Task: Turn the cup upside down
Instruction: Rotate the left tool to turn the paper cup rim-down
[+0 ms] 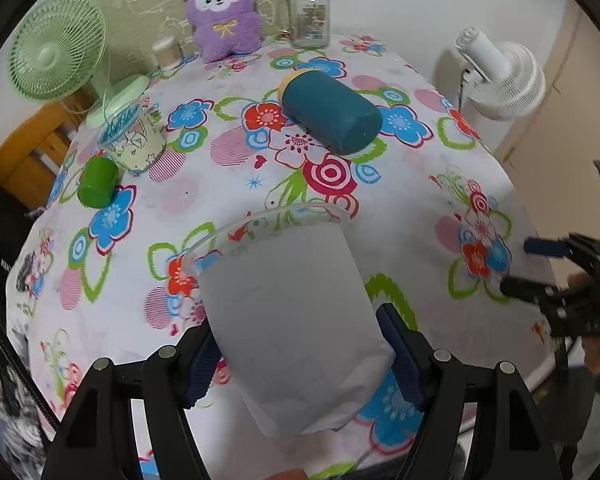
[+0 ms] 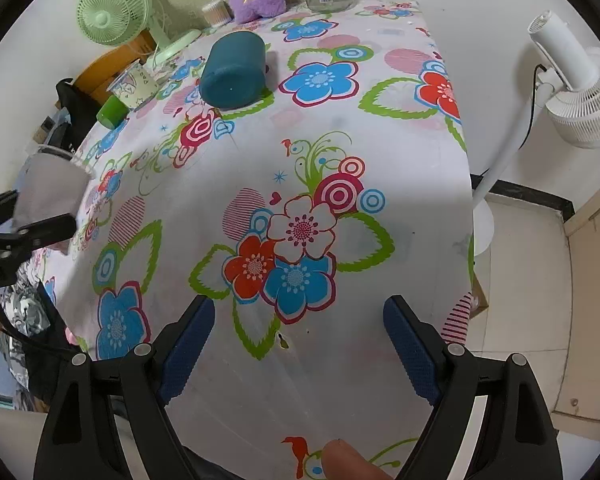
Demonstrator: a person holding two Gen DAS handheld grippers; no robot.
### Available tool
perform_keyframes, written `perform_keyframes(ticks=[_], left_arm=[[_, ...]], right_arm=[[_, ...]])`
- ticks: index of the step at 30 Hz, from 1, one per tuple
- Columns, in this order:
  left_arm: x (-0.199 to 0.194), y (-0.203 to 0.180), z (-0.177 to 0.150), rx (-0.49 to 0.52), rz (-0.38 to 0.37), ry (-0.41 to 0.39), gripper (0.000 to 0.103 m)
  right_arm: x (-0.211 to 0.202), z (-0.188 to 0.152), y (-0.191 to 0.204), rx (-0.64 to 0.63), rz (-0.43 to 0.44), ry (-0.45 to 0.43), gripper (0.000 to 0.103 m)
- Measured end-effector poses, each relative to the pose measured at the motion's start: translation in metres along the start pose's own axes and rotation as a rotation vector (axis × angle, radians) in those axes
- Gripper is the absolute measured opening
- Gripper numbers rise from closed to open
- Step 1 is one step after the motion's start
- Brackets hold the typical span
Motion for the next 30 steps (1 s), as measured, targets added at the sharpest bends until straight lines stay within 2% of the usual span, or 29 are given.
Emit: perform_keyframes(ticks=[2, 5, 11, 14, 15, 18, 20, 30], left_arm=[[-0.004, 0.002, -0.004, 0.029, -0.010, 0.032, 0.075], [-0.001, 0.003, -0.013, 0.082, -0.029, 0.126, 0.075], [0.008, 0.013, -0.033, 0.160, -0.031, 0.396, 0.075], [0.009, 0.016, -0.034, 0.189, -0.029, 0.492, 0.075], [0.011, 0.017, -0.035, 0.199, -0.029, 0.547, 0.075], [0.020, 0.016, -0.040, 0.225, -0.070, 0.694, 0.076], [0.028, 0.017, -0.041, 0.244, -0.059, 0.763, 0.076], [0.070, 0.011, -0.035, 0.273, -0.084, 0.932, 0.077]], right_arm=[[0.000, 0.000, 0.000, 0.002, 0.001, -0.001, 0.088], [0.000, -0.001, 0.001, 0.000, 0.002, 0.001, 0.088], [0.000, -0.005, 0.009, -0.019, 0.023, 0.008, 0.088], [0.001, -0.007, 0.015, -0.034, 0.030, 0.005, 0.088], [0.001, -0.007, 0.017, -0.040, 0.034, 0.004, 0.088], [0.001, -0.009, 0.024, -0.062, 0.045, -0.002, 0.088], [0.001, -0.011, 0.030, -0.081, 0.048, -0.010, 0.088], [0.005, -0.022, 0.063, -0.169, 0.078, -0.002, 0.088]])
Point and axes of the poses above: each gripper's, at about its wrist camera, not at the fingertips, and x roughly the way its jaws point, y to its left, z to its top, the point moved 6 cm from there along x, roughly the way its jaws point, and after that the axes turned 11 degrees about y, right-handed, at the moved point
